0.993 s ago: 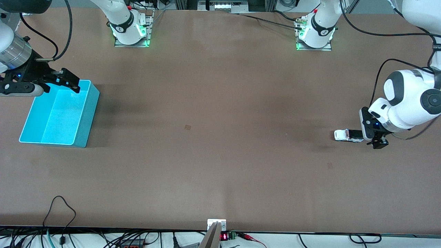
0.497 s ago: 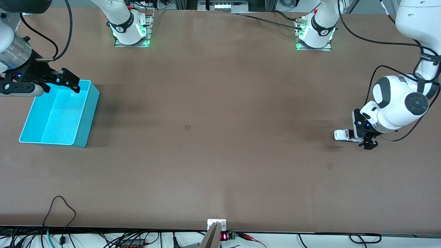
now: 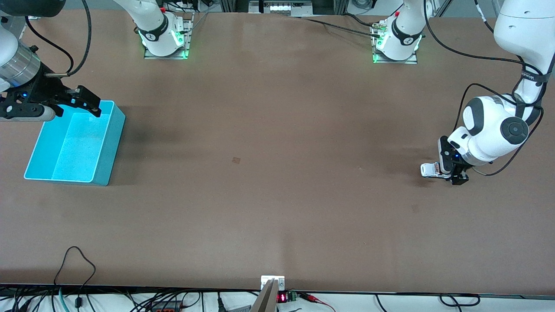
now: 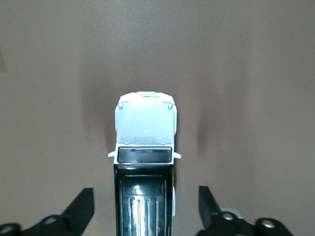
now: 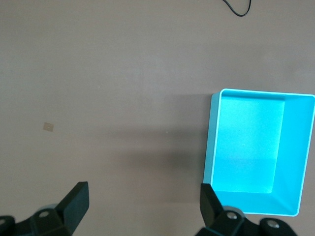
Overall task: Wind and store white jeep toy
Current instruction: 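Close the left gripper on the white jeep's black bed, then drag the jeep backward along the table with the left gripper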
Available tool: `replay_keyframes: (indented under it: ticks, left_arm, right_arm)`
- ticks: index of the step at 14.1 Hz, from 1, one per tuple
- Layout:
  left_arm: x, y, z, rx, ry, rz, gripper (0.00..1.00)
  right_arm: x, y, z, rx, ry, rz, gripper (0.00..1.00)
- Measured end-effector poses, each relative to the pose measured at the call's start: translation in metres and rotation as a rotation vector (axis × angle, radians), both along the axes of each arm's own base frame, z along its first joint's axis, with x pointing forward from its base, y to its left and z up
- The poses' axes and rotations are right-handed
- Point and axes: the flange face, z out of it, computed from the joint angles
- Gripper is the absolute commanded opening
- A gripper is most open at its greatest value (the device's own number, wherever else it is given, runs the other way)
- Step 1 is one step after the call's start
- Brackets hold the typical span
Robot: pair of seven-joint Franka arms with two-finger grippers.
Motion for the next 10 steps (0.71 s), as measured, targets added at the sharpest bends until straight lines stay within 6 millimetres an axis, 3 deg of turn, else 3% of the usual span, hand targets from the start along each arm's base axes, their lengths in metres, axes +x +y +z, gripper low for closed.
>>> replay_keyframes:
  ticks: [1, 2, 10]
  left_arm:
    - [0.0, -0.0003, -0.0015, -0.001, 0.0, -0.001, 0.28]
    - [0.0, -0.0005, -0.0024, -0.001, 0.0, -0.002, 0.24]
    - [0.0005, -0.0007, -0.0026, -0.001, -0.003, -0.007, 0.23]
  right_arm:
    - [0.0, 0.0, 0.0, 0.0, 0.0, 0.0, 1.0]
    - [0.0, 0.0, 0.0, 0.0, 0.0, 0.0, 1.0]
    - [0.0, 0.0002, 0.0, 0.0, 0.0, 0.0, 1.0]
